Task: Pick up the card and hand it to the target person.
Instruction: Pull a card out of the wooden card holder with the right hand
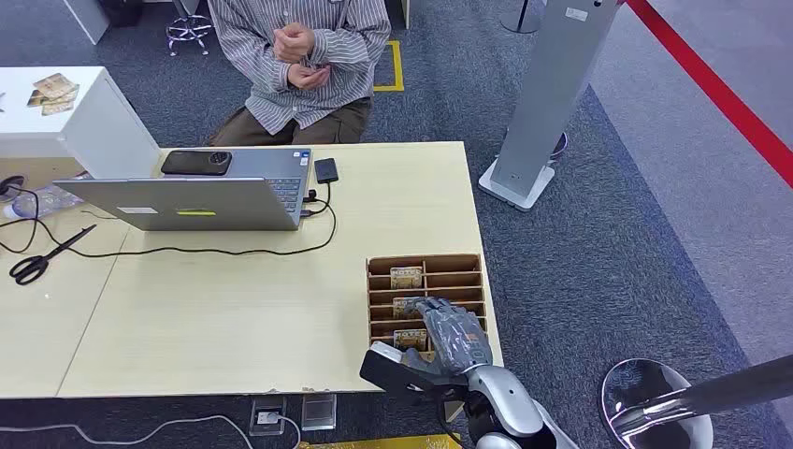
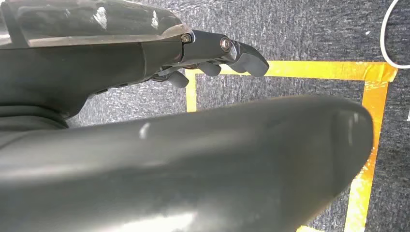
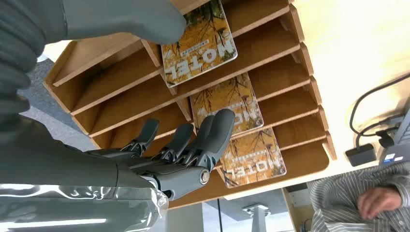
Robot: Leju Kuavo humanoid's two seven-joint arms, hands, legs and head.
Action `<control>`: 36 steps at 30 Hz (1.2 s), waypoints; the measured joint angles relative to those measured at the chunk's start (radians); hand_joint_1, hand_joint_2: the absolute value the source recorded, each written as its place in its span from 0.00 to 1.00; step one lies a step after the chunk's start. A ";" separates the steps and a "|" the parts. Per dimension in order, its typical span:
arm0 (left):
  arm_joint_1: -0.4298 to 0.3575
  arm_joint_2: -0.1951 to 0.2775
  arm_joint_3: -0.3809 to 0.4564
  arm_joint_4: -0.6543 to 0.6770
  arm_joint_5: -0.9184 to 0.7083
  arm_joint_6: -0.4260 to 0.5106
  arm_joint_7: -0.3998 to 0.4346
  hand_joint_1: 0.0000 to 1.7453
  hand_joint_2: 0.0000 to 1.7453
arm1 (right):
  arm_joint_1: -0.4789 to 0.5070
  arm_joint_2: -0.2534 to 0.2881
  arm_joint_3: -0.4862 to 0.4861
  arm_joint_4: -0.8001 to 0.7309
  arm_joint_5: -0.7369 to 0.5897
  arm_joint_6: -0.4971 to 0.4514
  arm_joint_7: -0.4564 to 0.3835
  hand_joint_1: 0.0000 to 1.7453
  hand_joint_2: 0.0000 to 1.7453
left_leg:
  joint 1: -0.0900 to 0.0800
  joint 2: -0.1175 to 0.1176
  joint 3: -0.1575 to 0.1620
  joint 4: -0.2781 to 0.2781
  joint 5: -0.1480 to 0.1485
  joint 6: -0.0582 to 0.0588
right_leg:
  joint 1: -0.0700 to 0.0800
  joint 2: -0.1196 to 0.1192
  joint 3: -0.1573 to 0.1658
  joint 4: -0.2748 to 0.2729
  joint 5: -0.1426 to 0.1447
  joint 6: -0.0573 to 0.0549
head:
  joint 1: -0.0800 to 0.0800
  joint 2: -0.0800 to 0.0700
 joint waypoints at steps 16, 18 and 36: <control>0.000 0.000 0.000 0.000 0.003 0.008 0.012 0.00 0.00 | -0.005 -0.003 0.013 0.016 -0.019 -0.002 0.012 0.45 1.00 | 0.000 0.000 0.000 0.000 0.000 0.000 | 0.000 0.000 0.000 0.000 0.000 0.000 | 0.000 0.000; 0.000 0.000 0.000 0.000 0.003 0.009 0.012 0.00 0.00 | -0.005 -0.004 0.014 0.016 -0.020 -0.002 0.012 0.45 1.00 | 0.000 0.000 0.000 0.000 0.000 0.000 | 0.000 0.000 0.000 0.000 0.000 0.000 | 0.000 0.000; 0.000 0.000 0.000 0.000 0.003 0.009 0.013 0.00 0.00 | -0.011 -0.009 0.023 0.017 -0.029 -0.006 0.010 0.51 1.00 | 0.000 0.000 0.000 0.000 0.000 0.000 | 0.000 0.000 0.000 0.000 0.000 0.000 | 0.000 0.000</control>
